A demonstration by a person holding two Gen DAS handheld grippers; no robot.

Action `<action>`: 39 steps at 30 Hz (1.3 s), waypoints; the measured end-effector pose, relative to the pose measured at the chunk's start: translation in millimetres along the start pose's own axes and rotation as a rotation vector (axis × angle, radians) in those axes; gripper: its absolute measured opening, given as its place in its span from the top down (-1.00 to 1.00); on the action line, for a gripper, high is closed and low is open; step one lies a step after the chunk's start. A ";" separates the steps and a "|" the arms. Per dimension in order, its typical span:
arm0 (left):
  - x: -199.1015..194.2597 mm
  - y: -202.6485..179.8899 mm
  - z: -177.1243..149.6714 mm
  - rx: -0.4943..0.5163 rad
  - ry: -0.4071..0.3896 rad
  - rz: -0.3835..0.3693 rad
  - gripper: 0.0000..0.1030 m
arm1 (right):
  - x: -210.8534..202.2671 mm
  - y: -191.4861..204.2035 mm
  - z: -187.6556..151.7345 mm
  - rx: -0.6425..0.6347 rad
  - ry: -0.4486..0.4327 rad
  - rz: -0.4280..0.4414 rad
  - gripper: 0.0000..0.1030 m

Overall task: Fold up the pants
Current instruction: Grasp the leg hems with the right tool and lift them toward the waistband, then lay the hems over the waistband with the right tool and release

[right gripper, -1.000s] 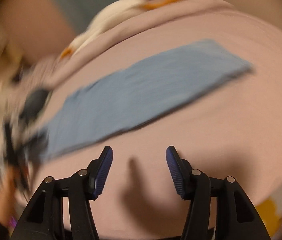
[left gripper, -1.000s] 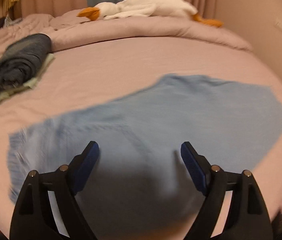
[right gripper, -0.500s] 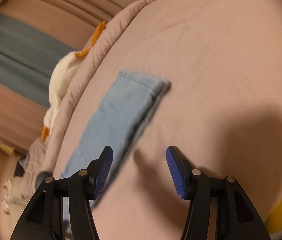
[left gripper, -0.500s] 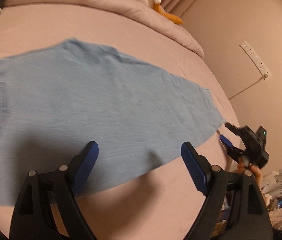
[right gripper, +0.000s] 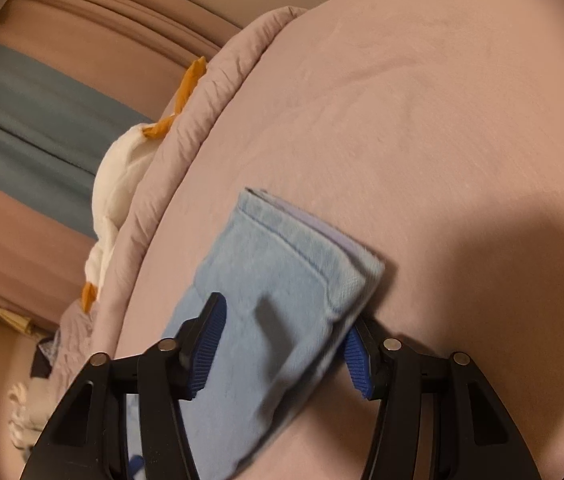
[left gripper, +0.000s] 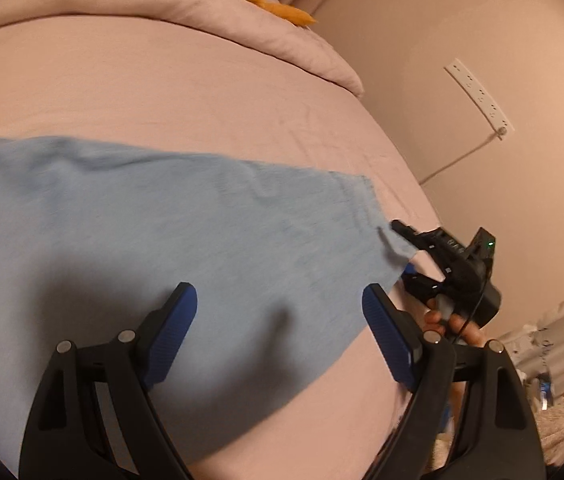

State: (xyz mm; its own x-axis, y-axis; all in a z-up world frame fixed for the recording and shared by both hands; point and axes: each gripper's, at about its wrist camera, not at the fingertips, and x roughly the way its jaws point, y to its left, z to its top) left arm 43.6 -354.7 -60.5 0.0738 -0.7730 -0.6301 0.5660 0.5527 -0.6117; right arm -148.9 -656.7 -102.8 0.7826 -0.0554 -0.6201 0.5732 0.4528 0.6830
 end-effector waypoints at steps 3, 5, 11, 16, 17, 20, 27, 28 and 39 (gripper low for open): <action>24.9 12.2 1.3 -0.063 0.075 0.041 -0.64 | 2.2 5.8 -2.1 -0.051 -0.003 -0.050 0.43; 24.9 13.9 -1.7 -0.059 0.055 0.033 -0.64 | 1.7 3.9 -2.6 -0.066 0.024 -0.057 0.72; 22.9 6.2 -9.1 0.007 0.056 0.067 -0.64 | -3.5 -3.7 3.7 -0.093 0.016 -0.100 0.84; 24.8 4.3 -7.3 0.034 0.074 0.092 -0.64 | 0.5 7.9 2.0 -0.145 0.019 -0.177 0.87; 23.0 7.5 -5.3 0.008 0.077 0.075 -0.64 | -3.8 17.8 2.3 -0.171 0.010 -0.181 0.83; 16.1 19.5 -0.9 -0.094 0.072 -0.014 -0.80 | -24.9 66.4 -8.2 -0.353 -0.071 -0.108 0.83; -30.5 24.6 -9.5 -0.264 -0.059 -0.339 -0.98 | -19.7 163.2 -84.8 -0.777 -0.053 -0.001 0.83; -36.4 22.1 -9.4 -0.266 -0.076 -0.380 -0.98 | -14.4 171.0 -96.0 -0.811 -0.038 0.010 0.82; -32.8 83.1 -28.2 -0.488 -0.067 -0.317 0.25 | 41.8 223.0 -223.9 -1.150 0.089 0.048 0.83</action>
State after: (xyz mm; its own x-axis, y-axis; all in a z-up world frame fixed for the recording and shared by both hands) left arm 65.0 -274.7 -104.1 0.0230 -0.9332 -0.3587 0.1264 0.3586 -0.9249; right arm -42.8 -358.8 -62.8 0.7518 0.0261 -0.6589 -0.0524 0.9984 -0.0202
